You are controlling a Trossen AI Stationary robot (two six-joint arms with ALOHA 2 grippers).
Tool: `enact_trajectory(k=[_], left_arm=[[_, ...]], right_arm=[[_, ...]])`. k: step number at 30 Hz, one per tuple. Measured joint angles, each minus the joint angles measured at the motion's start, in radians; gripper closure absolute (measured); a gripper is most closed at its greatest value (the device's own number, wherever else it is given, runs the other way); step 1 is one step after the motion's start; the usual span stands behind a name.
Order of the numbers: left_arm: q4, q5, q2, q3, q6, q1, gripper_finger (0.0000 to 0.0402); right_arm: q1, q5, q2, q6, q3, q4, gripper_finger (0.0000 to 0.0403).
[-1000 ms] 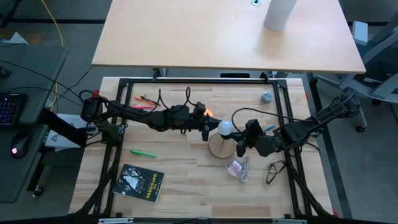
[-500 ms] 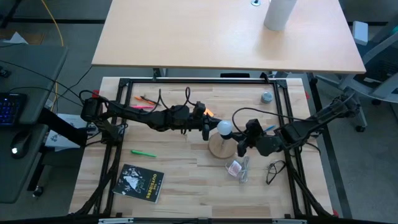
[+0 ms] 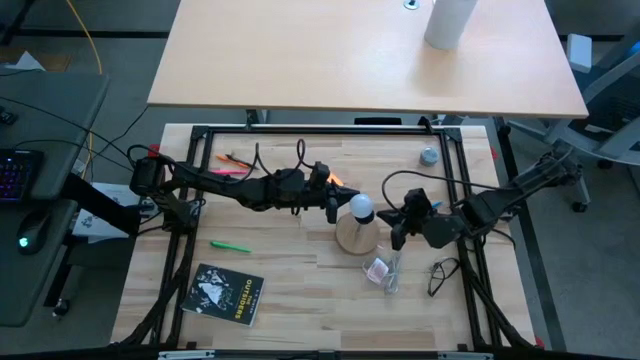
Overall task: Screw lightbulb
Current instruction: Insert the white lightbulb into the lamp
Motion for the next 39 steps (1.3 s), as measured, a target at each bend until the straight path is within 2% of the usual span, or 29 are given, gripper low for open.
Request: enact_trajectory(k=[10,20,27,39], left_arm=[[-0.024,-0.017,-0.002,0.0,0.019,0.006,0.0401],[-0.355,0.004,-0.12,-0.001,0.158,0.025,0.0401],[-0.312,0.175,-0.135,0.0,0.248,0.001,0.0401],[-0.281,0.175,-0.135,-0.001,0.262,-0.01,0.0401]], right_arm=[[0.0,0.009,-0.046,0.0,0.0,-0.055,0.0403],[0.0,0.013,-0.069,0.0,0.0,-0.086,0.0403],[0.0,0.012,-0.069,-0.001,0.0,-0.093,0.0403],[0.0,-0.007,-0.069,-0.001,0.0,-0.093,0.0403]])
